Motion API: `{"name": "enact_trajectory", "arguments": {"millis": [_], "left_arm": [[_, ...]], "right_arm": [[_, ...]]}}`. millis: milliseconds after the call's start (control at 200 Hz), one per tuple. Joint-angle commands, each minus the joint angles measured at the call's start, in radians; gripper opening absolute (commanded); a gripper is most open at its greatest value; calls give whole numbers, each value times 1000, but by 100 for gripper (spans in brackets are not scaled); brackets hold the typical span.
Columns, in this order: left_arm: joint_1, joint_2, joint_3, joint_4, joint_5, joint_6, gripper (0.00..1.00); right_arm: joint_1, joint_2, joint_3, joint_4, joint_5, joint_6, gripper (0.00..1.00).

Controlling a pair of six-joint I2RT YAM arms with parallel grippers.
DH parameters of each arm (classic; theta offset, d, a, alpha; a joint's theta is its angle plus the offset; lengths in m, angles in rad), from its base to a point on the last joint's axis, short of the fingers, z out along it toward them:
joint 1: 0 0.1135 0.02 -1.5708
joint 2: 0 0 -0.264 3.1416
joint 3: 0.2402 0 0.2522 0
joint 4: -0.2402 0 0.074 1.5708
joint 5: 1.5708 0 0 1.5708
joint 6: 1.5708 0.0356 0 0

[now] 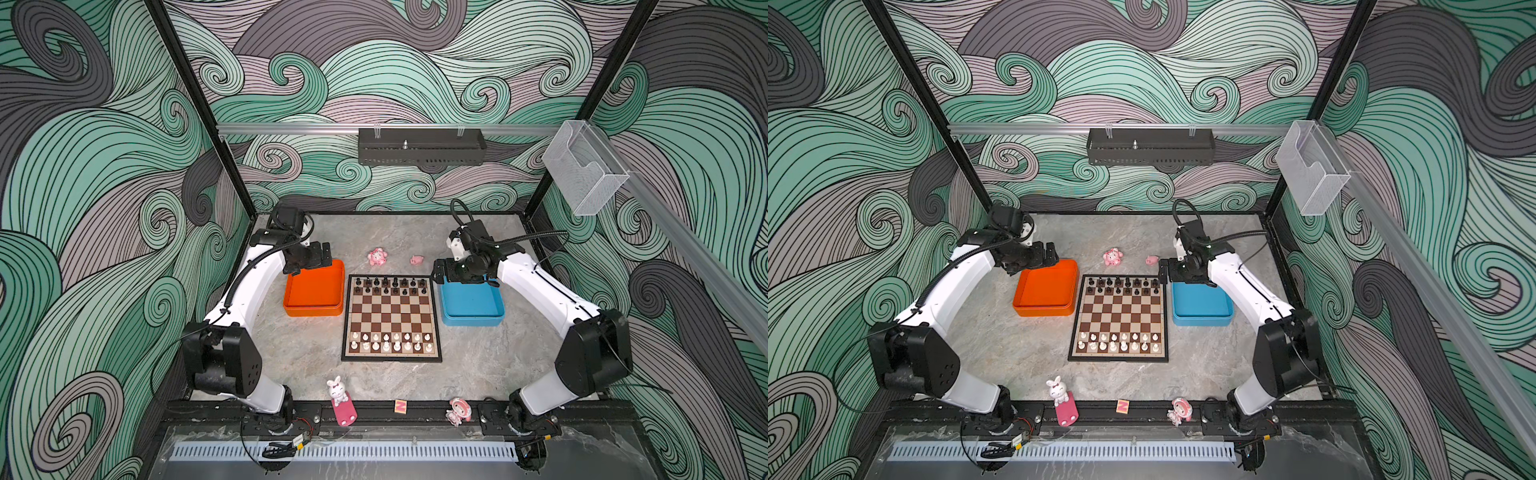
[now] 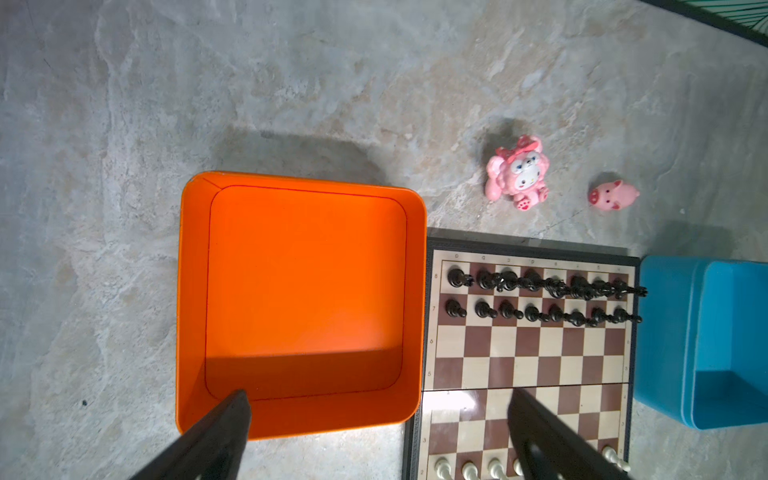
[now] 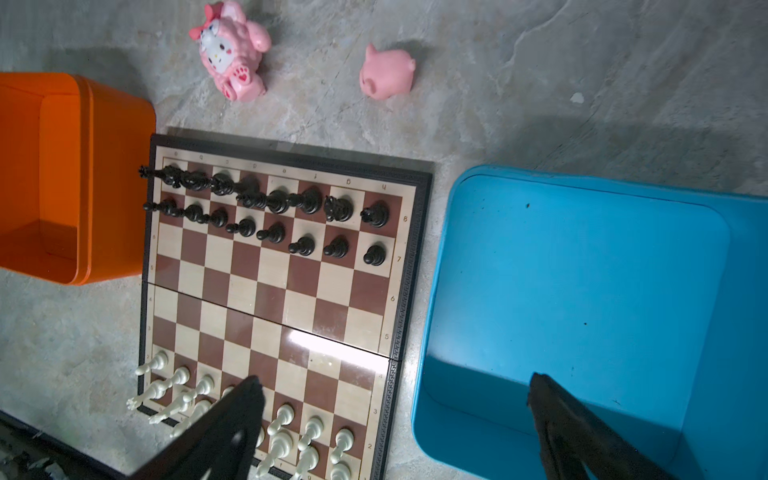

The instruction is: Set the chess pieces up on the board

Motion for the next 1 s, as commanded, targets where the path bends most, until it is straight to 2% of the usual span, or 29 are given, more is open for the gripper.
{"name": "enact_trajectory", "arguments": {"millis": [0, 200, 250, 345, 410, 490, 565, 691, 766, 821, 911, 991], "left_arm": [[6, -117, -68, 185, -11, 34, 99], [7, -167, -128, 295, -225, 62, 99], [7, -177, -154, 347, -240, 128, 99], [9, -213, -225, 491, -255, 174, 99], [9, -240, -257, 554, -252, 178, 99], [8, -273, -300, 604, -278, 143, 99], [8, -295, -351, 637, -323, 129, 99], [8, -323, -419, 655, -448, 101, 99], [9, -320, -476, 715, -497, 94, 99], [8, -308, -515, 764, -515, 103, 99], [9, -292, -580, 845, -535, 123, 99], [8, -287, -665, 959, -479, 226, 99]], "right_arm": [[-50, -99, -29, 66, 55, 15, 99], [-149, -154, -27, 90, 167, -28, 99], [-163, -150, -22, 91, 190, -51, 99], [-191, -143, -31, 122, 178, -102, 99], [-212, -157, -85, 209, 136, -174, 99], [-228, -184, -161, 277, 189, -147, 99], [-242, -225, -245, 370, 187, -174, 99], [-245, -305, -423, 592, 303, -143, 99], [-245, -342, -537, 747, 313, -172, 99], [-245, -360, -598, 824, 318, -196, 99], [-246, -374, -644, 856, 338, -218, 99], [-246, -366, -670, 886, 316, -271, 99]]}}
